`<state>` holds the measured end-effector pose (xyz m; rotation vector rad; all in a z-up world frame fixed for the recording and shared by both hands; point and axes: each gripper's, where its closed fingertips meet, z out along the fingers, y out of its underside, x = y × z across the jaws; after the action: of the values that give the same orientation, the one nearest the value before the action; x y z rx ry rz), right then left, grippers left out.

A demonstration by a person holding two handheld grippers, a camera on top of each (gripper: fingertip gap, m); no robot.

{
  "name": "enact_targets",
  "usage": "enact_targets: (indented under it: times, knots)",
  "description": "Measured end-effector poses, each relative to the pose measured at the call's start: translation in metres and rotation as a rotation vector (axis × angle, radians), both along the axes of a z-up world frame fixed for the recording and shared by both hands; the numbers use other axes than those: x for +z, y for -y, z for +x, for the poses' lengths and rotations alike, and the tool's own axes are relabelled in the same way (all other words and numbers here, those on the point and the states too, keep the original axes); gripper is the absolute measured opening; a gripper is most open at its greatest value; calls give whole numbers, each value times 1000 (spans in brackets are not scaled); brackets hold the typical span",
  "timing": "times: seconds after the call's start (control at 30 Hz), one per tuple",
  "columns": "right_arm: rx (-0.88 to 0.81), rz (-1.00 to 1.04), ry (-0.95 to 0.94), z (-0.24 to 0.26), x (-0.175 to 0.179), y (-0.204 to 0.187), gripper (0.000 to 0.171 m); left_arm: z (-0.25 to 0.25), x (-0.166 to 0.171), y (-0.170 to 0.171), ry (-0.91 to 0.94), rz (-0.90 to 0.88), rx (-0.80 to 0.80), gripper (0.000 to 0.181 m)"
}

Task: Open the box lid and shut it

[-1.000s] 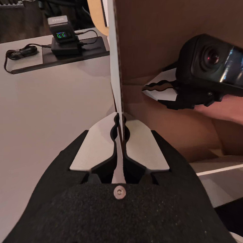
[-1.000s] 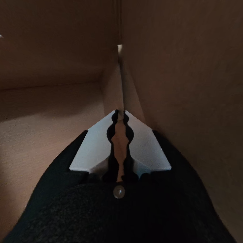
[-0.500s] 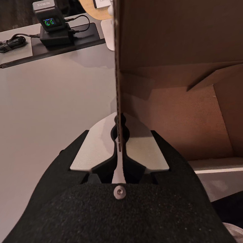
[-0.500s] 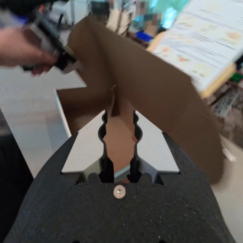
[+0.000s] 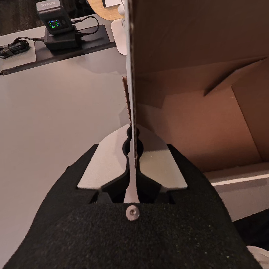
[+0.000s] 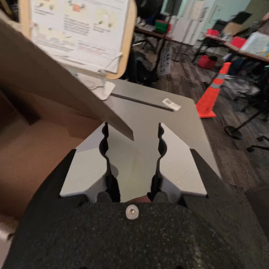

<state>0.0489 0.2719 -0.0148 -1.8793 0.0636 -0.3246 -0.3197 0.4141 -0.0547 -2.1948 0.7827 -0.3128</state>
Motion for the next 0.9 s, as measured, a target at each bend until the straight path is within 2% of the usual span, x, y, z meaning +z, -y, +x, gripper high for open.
enact_targets:
  times: [0.03, 0.1, 0.13, 0.3, 0.4, 0.5, 0.7, 0.8, 0.9]
  knots:
    - [74, -45, -20, -13, -7, -5, 65, 0, -1, 1, -2, -1, -1, 2]
    - [115, -111, 15, -24, -13, -9, 40, 1, -1, 1, -5, 1, -3, 2]
    - [103, -137, 67, -23, -13, -9, 19, 0, -1, 2, -11, 6, -2, 2]
    - [138, -264, 99, -41, -1, -15, 7, -3, 2, 5, -13, 9, -21, 3]
    - [161, -427, 174, -62, -1, -19, 1, 1, 5, 13, -25, 14, -52, 4]
    - [160, -496, 195, -78, 5, -25, 3, 3, 7, 17, -67, 42, -56, 6]
    - [182, -617, 246, -65, 24, -44, 1, -6, 10, 19, -108, 41, -48, 7]
    - [206, -684, 156, -45, 30, -53, 0, -6, 9, 20, -93, 20, -67, 6]
    - [282, -736, 58, -47, 30, -56, 0, -5, 10, 22, -109, 31, -71, 6]
